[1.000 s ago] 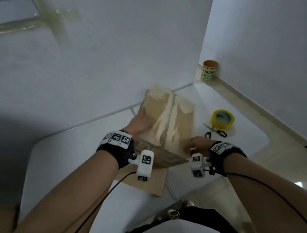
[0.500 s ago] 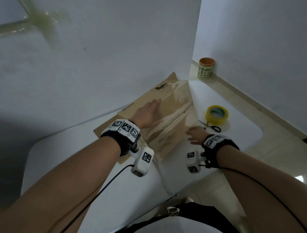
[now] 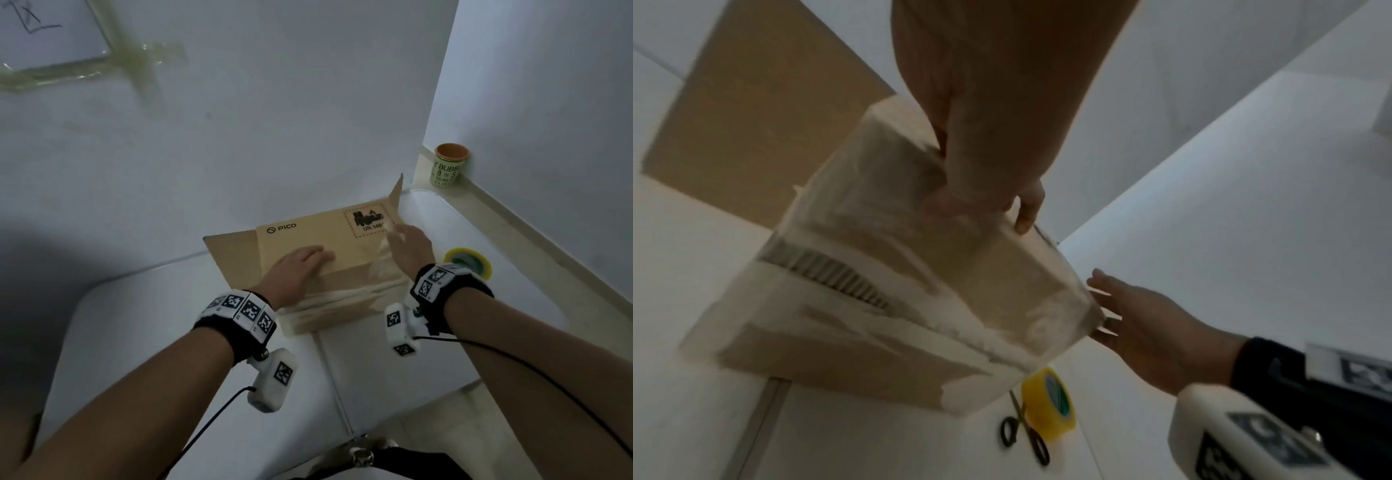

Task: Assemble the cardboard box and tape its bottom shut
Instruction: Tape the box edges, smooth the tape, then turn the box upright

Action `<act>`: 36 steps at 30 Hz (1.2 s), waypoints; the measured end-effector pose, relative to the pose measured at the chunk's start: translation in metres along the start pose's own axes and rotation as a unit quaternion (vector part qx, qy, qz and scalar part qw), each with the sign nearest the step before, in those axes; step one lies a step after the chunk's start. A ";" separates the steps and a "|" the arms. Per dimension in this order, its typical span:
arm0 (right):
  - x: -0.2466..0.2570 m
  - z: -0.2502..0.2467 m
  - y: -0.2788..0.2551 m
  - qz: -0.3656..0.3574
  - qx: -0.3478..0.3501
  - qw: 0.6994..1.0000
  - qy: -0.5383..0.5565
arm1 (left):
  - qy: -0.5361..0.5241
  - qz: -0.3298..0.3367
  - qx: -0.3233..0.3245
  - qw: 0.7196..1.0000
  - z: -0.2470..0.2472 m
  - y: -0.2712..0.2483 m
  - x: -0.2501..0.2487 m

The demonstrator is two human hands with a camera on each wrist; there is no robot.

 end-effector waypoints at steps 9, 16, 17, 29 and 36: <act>0.035 0.029 0.021 -0.016 0.098 0.994 -0.041 | -0.129 -0.249 -0.005 0.960 -0.028 0.013 0.052; 0.037 0.029 0.046 0.066 0.143 0.987 -0.031 | -0.432 -0.418 -0.070 0.796 -0.034 -0.008 0.098; 0.036 0.029 0.048 0.072 0.137 0.987 -0.032 | -0.451 -0.420 -0.056 0.786 -0.031 -0.011 0.098; 0.032 0.008 0.032 0.120 -0.027 0.965 0.233 | -0.511 -0.378 -0.166 0.754 -0.049 -0.021 0.092; 0.011 0.039 -0.004 0.142 0.082 0.961 0.224 | -0.524 -0.414 -0.159 0.727 -0.022 -0.069 0.095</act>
Point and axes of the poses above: each hand's wrist, its own y-axis towards the middle knuckle, its own z-axis out of the palm, x = y × z, the point moved 4 cm from there along y, towards the middle knuckle, and after that the axes turned 4 degrees about -y, right-handed, at the moved point
